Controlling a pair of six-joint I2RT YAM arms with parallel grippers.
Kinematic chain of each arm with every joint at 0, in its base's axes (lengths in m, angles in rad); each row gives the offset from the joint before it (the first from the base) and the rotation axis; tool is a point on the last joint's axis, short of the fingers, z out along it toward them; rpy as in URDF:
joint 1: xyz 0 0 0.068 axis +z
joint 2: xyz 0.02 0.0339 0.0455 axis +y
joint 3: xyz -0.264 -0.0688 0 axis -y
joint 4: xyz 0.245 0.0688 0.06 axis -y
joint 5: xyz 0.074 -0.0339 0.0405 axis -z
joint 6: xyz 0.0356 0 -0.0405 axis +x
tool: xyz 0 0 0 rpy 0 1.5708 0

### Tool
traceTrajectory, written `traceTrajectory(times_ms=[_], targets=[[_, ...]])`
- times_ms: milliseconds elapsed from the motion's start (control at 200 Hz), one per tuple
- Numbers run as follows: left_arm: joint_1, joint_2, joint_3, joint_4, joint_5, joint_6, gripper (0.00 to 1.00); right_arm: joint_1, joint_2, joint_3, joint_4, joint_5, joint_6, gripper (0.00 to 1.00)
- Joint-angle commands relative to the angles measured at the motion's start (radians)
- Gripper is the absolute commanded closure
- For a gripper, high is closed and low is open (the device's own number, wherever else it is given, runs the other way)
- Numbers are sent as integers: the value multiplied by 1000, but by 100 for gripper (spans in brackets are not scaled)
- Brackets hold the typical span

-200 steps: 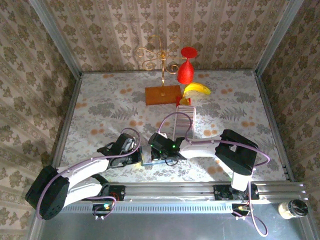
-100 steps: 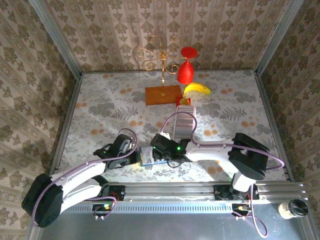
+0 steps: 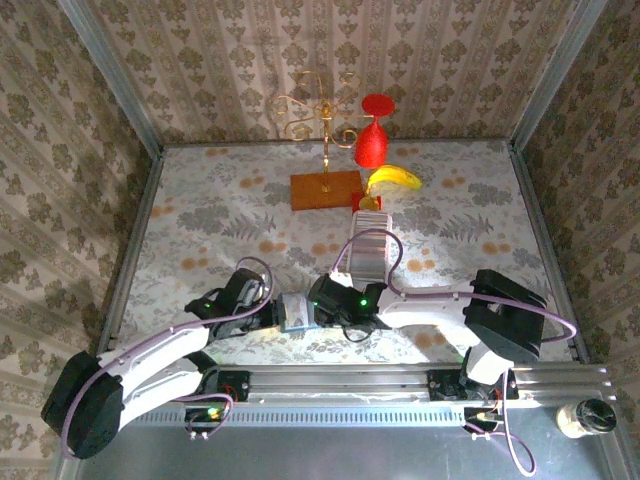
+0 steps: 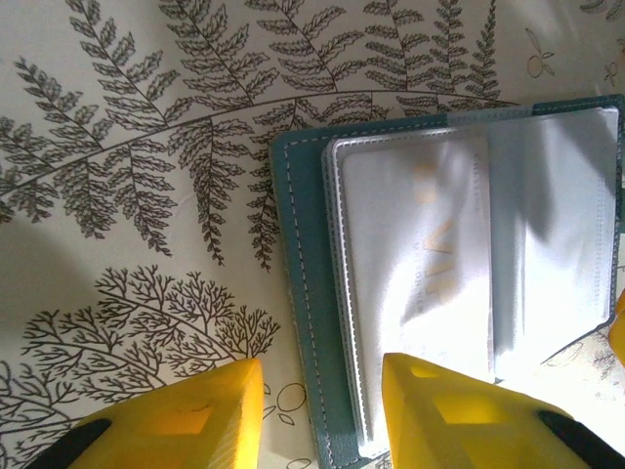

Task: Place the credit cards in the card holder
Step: Flip over the card slot in the card holder.

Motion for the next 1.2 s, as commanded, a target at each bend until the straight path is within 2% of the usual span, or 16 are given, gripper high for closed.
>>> traceTrajectory(times_ms=[0,145,570,1195], targets=[[0,19,-16,27,29,9,63,6,24,-8,-55,40,30,65],[-3,55,-24,60,52,12,65,6,47,-8,-50,30,36,62],[-17,145,-36,115,59,15,84,8,106,2,85,-40,58,53],[-22,123,-70,152,74,-17,91,14,96,-18,319,-71,104,54]])
